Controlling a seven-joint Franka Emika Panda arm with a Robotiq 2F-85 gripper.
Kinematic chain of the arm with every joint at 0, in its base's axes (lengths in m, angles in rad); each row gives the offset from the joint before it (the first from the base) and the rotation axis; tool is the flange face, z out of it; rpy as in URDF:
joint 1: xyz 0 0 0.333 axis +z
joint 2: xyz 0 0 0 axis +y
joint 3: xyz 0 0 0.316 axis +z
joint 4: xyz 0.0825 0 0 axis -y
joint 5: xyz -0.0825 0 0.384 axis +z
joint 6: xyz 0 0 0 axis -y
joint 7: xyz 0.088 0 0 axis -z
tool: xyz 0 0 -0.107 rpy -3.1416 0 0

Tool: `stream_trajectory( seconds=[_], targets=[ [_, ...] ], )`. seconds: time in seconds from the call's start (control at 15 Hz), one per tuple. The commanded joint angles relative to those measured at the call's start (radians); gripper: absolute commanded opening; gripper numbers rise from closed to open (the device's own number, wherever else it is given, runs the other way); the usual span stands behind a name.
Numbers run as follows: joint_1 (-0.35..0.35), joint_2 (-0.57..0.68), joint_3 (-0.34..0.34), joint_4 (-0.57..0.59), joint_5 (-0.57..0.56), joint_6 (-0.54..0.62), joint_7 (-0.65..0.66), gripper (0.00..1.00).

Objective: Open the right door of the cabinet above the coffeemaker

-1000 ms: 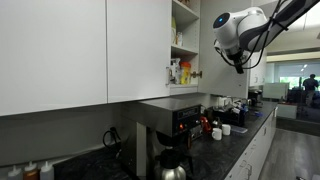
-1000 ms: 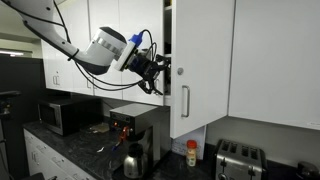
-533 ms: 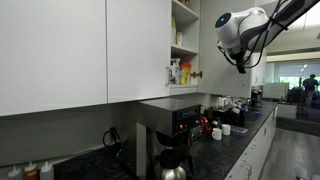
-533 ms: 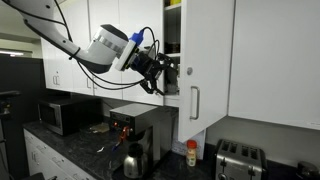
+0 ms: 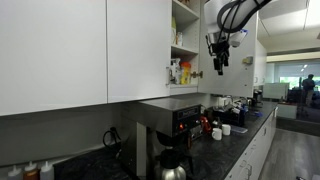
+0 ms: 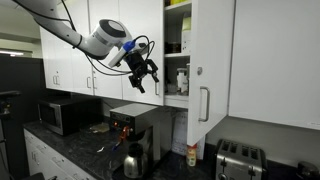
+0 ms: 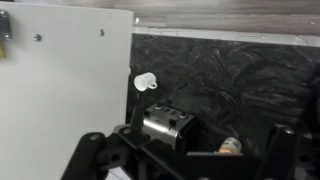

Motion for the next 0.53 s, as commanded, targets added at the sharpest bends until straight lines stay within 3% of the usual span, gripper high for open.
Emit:
stream_trajectory(
  seconds=[0.0,0.47],
  targets=[
    [-0.001,0.045,0.030,0.125,0.201,-0.072,0.034,1.00],
    [-0.002,-0.002,0.014,0.265,0.605,-0.341,-0.049,1.00]
  ],
)
